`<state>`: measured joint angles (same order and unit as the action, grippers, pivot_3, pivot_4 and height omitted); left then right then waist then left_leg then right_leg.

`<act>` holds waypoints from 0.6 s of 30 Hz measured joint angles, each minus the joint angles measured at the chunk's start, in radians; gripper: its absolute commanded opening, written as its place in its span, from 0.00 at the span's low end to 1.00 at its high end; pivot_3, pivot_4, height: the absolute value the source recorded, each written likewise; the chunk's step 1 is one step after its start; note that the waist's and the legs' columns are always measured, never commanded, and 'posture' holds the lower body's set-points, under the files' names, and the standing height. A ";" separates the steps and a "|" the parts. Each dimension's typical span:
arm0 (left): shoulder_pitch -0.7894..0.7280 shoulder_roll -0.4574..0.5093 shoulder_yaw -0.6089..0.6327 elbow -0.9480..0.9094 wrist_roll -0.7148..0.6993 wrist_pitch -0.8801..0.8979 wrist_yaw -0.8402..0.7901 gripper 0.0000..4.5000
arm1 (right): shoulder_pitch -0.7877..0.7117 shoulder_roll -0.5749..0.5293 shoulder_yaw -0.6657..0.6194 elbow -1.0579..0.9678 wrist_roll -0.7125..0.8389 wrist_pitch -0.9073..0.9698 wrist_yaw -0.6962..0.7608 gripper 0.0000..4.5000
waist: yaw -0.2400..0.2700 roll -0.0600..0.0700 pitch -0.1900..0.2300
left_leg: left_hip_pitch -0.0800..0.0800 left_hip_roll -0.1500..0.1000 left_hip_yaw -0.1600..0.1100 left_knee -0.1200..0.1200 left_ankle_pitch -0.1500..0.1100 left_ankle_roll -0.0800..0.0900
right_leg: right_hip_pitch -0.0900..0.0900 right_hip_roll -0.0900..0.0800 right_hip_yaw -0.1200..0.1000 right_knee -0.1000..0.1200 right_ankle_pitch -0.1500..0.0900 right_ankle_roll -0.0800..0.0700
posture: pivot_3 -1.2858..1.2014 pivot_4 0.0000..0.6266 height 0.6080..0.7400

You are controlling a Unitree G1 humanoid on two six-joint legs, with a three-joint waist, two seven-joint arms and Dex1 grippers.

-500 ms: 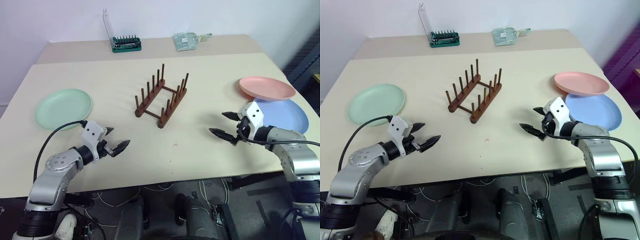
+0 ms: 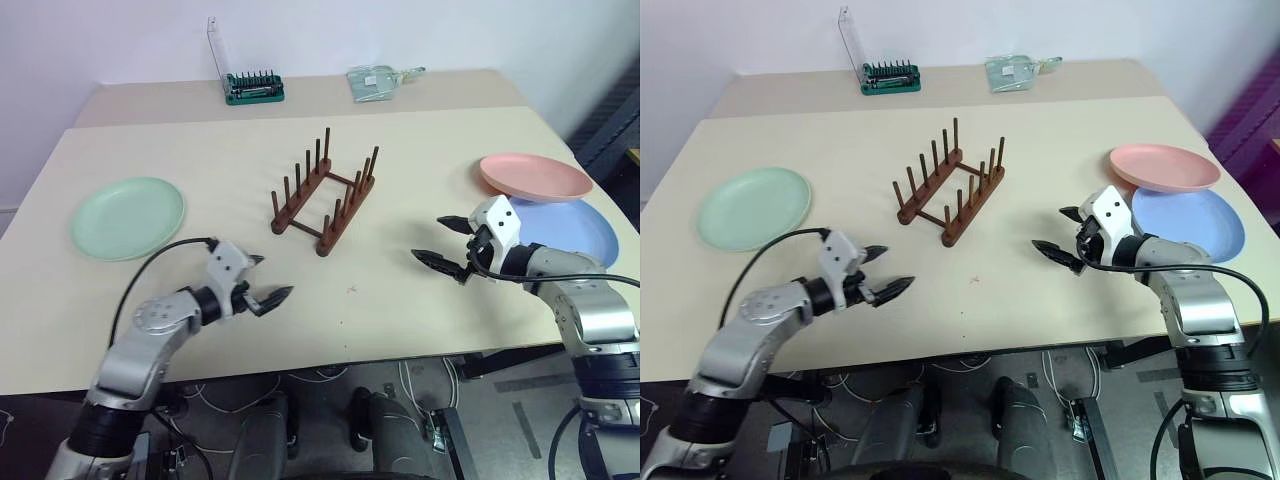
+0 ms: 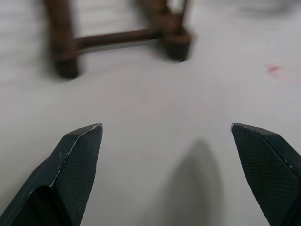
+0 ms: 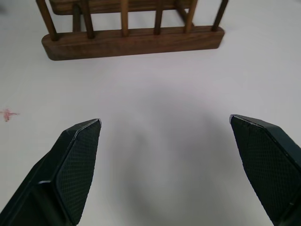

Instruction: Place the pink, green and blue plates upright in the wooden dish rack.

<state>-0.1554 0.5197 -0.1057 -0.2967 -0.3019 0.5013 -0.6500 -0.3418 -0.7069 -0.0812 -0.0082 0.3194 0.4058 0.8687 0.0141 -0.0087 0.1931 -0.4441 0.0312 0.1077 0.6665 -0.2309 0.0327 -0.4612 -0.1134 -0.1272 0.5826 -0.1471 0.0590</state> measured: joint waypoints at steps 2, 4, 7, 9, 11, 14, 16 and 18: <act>-0.030 -0.033 -0.049 0.016 0.035 0.000 0.016 1.00 | 0.000 0.007 0.004 -0.010 0.000 0.002 -0.004 0.99 | 0.000 0.000 0.000 | 0.000 0.000 0.000 0.000 0.000 0.000 | 0.000 0.000 0.000 0.000 0.000 0.000 | 0.52 0.24 0.92; -0.071 -0.094 -0.100 0.067 0.088 -0.001 0.060 1.00 | -0.003 0.020 0.011 -0.011 0.000 0.001 -0.007 0.99 | 0.002 0.000 0.000 | 0.000 0.000 0.000 0.001 0.001 0.001 | 0.001 0.000 0.000 0.001 0.000 0.000 | 0.52 0.24 0.92; -0.143 -0.193 -0.172 0.144 0.177 -0.008 0.151 1.00 | 0.000 0.023 0.026 -0.026 0.003 0.010 -0.005 0.99 | 0.012 0.000 -0.001 | 0.001 -0.001 0.000 0.002 0.001 0.001 | 0.002 0.000 0.000 0.001 0.001 0.001 | 0.52 0.24 0.92; -0.171 -0.253 -0.179 0.193 0.197 -0.014 0.190 1.00 | 0.001 0.022 0.024 -0.037 0.010 0.017 -0.002 0.99 | 0.020 0.002 -0.003 | 0.001 -0.001 0.000 0.002 0.001 0.001 | 0.002 0.000 0.000 0.001 0.001 0.001 | 0.52 0.24 0.92; -0.199 -0.308 -0.183 0.249 0.222 -0.035 0.231 1.00 | 0.003 0.022 0.026 -0.036 0.008 0.013 0.000 0.99 | 0.030 0.002 -0.003 | 0.001 -0.001 -0.001 0.003 0.001 0.001 | 0.003 0.000 0.000 0.001 0.001 0.001 | 0.52 0.24 0.92; -0.230 -0.347 -0.185 0.316 0.238 -0.069 0.259 0.88 | 0.016 0.022 0.027 -0.036 0.000 0.007 -0.002 1.00 | 0.029 0.002 -0.005 | 0.001 -0.001 -0.002 0.003 0.001 0.001 | 0.004 -0.001 0.000 0.001 0.001 0.001 | 0.52 0.24 0.92; -0.251 -0.388 -0.172 0.358 0.248 -0.082 0.290 0.71 | 0.022 0.023 0.028 -0.037 0.000 0.011 -0.007 1.00 | 0.029 0.002 -0.005 | 0.001 -0.001 -0.002 0.004 0.001 0.001 | 0.004 -0.001 0.000 0.001 0.001 0.001 | 0.52 0.24 0.92; -0.257 -0.410 -0.152 0.381 0.251 -0.096 0.315 0.48 | 0.027 0.023 0.028 -0.049 0.001 0.015 -0.014 1.00 | 0.026 0.002 -0.005 | 0.001 0.000 -0.002 0.003 0.001 0.001 | 0.003 0.000 0.000 0.001 0.001 0.001 | 0.52 0.24 0.92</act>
<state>-0.4124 0.1098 -0.2582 0.0845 -0.0511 0.4049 -0.3350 -0.3152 -0.6842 -0.0536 -0.0568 0.3200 0.4213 0.8545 0.0401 -0.0067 0.1884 -0.4427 0.0308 0.1060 0.6700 -0.2302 0.0342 -0.4577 -0.1135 -0.1276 0.5837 -0.1463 0.0602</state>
